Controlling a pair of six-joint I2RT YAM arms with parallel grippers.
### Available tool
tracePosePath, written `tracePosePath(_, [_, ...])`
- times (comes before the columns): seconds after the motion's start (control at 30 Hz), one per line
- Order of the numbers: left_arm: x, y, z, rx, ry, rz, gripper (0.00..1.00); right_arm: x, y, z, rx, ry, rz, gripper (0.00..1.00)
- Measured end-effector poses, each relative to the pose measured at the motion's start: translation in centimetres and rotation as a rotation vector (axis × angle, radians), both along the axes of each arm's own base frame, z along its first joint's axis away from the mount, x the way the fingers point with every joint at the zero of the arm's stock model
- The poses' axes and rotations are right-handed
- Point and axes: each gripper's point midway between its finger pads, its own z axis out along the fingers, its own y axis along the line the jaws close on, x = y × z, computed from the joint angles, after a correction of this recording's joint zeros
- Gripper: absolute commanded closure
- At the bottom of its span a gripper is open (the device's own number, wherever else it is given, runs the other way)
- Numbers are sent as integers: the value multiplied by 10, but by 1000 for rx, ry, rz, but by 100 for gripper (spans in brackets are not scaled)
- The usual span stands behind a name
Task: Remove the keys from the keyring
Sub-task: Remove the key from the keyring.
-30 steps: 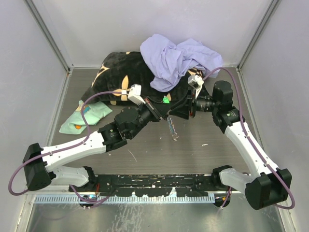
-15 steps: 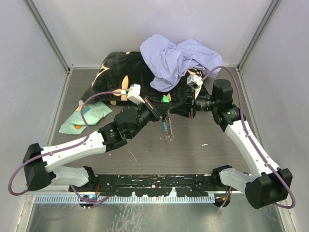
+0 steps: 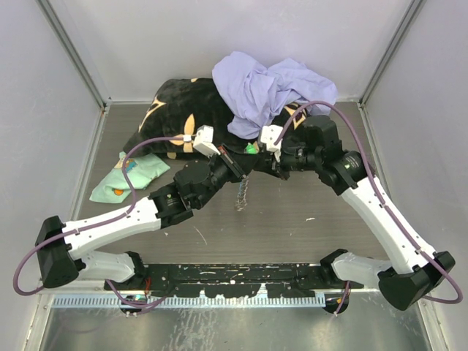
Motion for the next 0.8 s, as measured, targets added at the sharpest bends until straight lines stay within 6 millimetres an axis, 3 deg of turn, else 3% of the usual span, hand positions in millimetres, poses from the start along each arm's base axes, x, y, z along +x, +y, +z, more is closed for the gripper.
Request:
tracePosePath(0.17, [3,0,-8,22,13,8,100,0,0,-6,-111,-58,-12,96])
tracePosePath(0.47, [6,-4,-6,16,13,12,100,4,-7,2,-252,-159,-34,96])
tracePosePath(0.7, [14,-11,-23,37,46,28,100,4,-10,-14,-329,-136,-47,96])
tracePosePath(0.8, [16,-12,-25,31,55,33,100,5,-10,-16,-323,-117,-65,82])
